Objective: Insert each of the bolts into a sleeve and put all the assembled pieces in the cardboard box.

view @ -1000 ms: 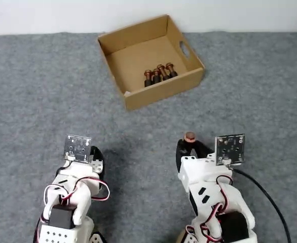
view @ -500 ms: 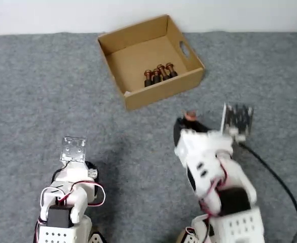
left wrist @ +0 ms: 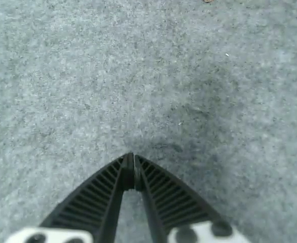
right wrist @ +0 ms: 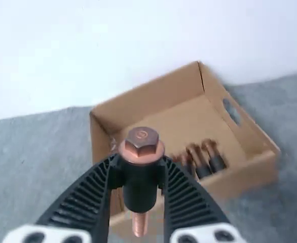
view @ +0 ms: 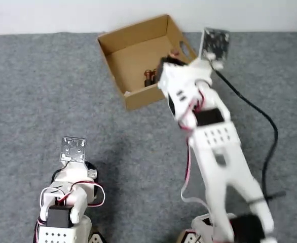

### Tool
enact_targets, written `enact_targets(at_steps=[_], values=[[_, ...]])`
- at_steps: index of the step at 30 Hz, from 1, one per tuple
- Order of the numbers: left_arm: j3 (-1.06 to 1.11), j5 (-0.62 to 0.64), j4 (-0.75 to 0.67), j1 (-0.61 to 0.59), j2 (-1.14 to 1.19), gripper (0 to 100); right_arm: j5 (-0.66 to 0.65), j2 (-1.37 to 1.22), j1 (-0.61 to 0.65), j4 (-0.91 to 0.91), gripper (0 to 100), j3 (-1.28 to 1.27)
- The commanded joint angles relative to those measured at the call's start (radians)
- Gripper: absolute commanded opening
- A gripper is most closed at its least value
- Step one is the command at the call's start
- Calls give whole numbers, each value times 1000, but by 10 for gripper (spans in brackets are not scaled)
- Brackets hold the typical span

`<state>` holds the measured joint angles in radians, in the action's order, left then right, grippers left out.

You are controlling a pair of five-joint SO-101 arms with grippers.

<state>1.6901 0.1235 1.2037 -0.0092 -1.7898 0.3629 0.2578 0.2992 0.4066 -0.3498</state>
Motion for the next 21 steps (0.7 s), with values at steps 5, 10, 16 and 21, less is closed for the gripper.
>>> enact_targets(at_steps=[5,10,16,21], values=[[-5,-6,2,-3,-8,5,8,-337,-13,-61,9,417],[-5,0,2,-31,-8,5,3,-545,-13,-54,9,575],[-5,-6,2,-40,-8,5,-143,-740,-8,-48,9,623],[-5,-2,-3,-40,-8,5,-216,-817,-13,27,13,626]])
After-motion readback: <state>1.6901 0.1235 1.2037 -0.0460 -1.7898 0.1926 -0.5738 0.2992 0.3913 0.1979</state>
